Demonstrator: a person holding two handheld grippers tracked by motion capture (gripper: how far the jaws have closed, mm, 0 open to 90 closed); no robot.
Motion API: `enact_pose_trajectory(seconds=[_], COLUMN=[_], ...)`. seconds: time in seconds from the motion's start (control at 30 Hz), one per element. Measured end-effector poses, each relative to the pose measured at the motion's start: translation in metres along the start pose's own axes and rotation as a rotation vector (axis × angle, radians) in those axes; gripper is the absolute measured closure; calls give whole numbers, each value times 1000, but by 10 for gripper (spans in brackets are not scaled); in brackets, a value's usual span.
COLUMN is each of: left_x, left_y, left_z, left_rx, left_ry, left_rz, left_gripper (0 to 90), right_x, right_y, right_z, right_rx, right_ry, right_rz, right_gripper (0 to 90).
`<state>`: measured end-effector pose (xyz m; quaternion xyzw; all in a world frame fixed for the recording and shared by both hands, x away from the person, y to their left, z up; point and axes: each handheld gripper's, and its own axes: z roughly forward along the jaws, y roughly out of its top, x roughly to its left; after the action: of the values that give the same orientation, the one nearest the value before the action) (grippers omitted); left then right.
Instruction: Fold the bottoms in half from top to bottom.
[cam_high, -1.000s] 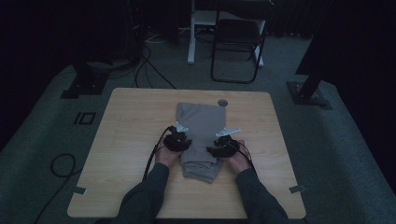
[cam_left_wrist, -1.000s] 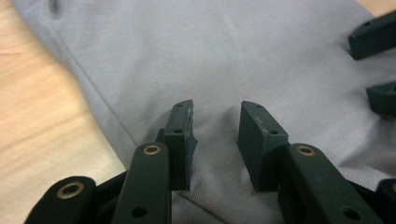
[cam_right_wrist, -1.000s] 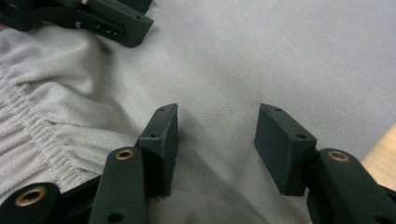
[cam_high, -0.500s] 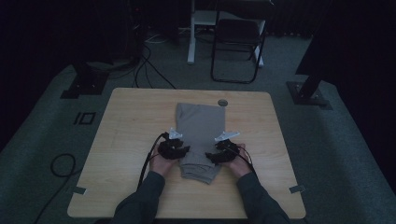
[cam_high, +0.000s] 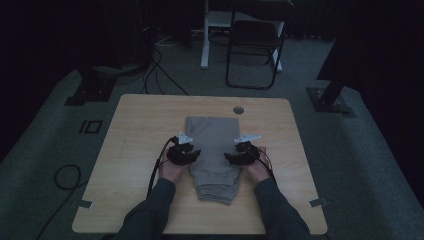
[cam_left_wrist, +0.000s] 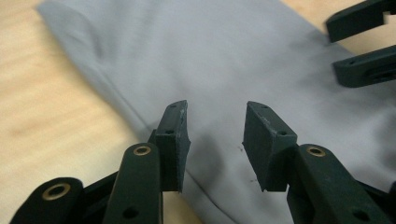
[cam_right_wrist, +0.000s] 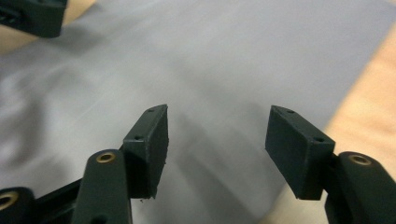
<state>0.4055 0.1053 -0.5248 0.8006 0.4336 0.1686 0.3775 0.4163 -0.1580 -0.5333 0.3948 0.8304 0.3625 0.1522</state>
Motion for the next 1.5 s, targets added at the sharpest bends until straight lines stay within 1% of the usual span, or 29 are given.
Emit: enact_pose_trajectory(seconds=[0.1, 0.13, 0.2, 0.27, 0.3, 0.33, 0.37, 0.43, 0.5, 0.53, 0.57, 0.67, 0.73, 0.77, 0.8, 0.83, 0.87, 0.93, 0.97, 1.03, 1.1, 1.13, 1.17, 1.2, 1.23, 1.3, 1.37, 1.43, 1.5], left_x=[12, 15, 21, 23, 23, 23, 21, 20, 19, 16, 14, 5, 0, 0, -3, -8, -11, -11, -17, -24, -28, -27, -25, -20, -14, 1, 17, 32, 42], left_y=[9, 11, 12, 9, 7, 7, 4, -1, -4, -12, -16, -29, -34, -34, -36, -41, -43, -43, -47, -51, -50, -48, -46, -42, -36, -24, -11, 2, 11], left_z=[17, 23, 32, 37, 37, 37, 33, 28, 25, 19, 15, 4, -2, -2, -3, -9, -11, -11, -16, -19, -21, -22, -23, -23, -24, -25, -22, -15, -5], left_rx=[10, 16, 37, 57, 61, 61, 65, 75, 70, 59, 52, 42, 42, 42, 42, 48, 51, 51, 61, 59, 68, 58, 37, 18, -3, -44, -72, -67, -51], left_ry=[47, 56, 66, 58, 43, 43, 49, 42, 34, 13, 6, -3, -4, -4, -6, -9, -13, -13, -31, -50, -56, -57, -55, -46, -30, 15, 75, 122, 132], left_rz=[-13, -18, -33, -42, -38, -38, -33, -33, -36, -38, -43, -32, -31, -31, -34, -27, -25, -25, -10, 12, 38, 52, 53, 42, 24, -18, -52, -71, -98], left_gripper=[623, 636, 660, 695, 726, 762, 781, 799, 799, 799, 799, 799, 799, 801, 803, 805, 809, 810, 809, 808, 789, 757, 733, 699, 683, 676, 665, 634, 612], right_x=[-10, -12, -16, -17, -16, -14, -13, -11, -8, -3, 1, 8, 12, 12, 17, 20, 23, 25, 30, 32, 35, 36, 36, 35, 33, 31, 28, 27, 26], right_y=[10, 13, 16, 16, 14, 12, 10, 6, 3, -2, -5, -14, -18, -18, -20, -21, -22, -23, -26, -27, -28, -27, -26, -22, -21, -20, -18, -18, -18], right_z=[13, 18, 26, 32, 34, 33, 31, 27, 24, 18, 15, 7, 3, 3, 1, -1, -3, -4, -9, -11, -13, -14, -15, -14, -13, -12, -10, -9, -8], right_rx=[-7, -5, 6, 24, 30, 21, 17, 17, 22, 31, 33, 25, 24, 24, 31, 39, 46, 51, 66, 74, 90, 100, 112, 129, 130, 129, 128, 119, 115], right_ry=[-35, -48, -69, -69, -72, -73, -65, -54, -50, -42, -36, -17, -11, -11, -13, -10, -6, -2, 9, 15, 29, 38, 48, 61, 67, 70, 77, 83, 87], right_rz=[10, 9, 26, 36, 30, 22, 18, 17, 10, -3, -10, -30, -32, -32, -38, -40, -46, -50, -61, -63, -77, -86, -92, -98, -99, -89, -79, -74, -70], right_gripper=[432, 436, 450, 452, 446, 445, 444, 444, 444, 444, 444, 444, 444, 444, 445, 445, 446, 446, 448, 452, 462, 468, 478, 493, 493, 493, 496, 495, 496])
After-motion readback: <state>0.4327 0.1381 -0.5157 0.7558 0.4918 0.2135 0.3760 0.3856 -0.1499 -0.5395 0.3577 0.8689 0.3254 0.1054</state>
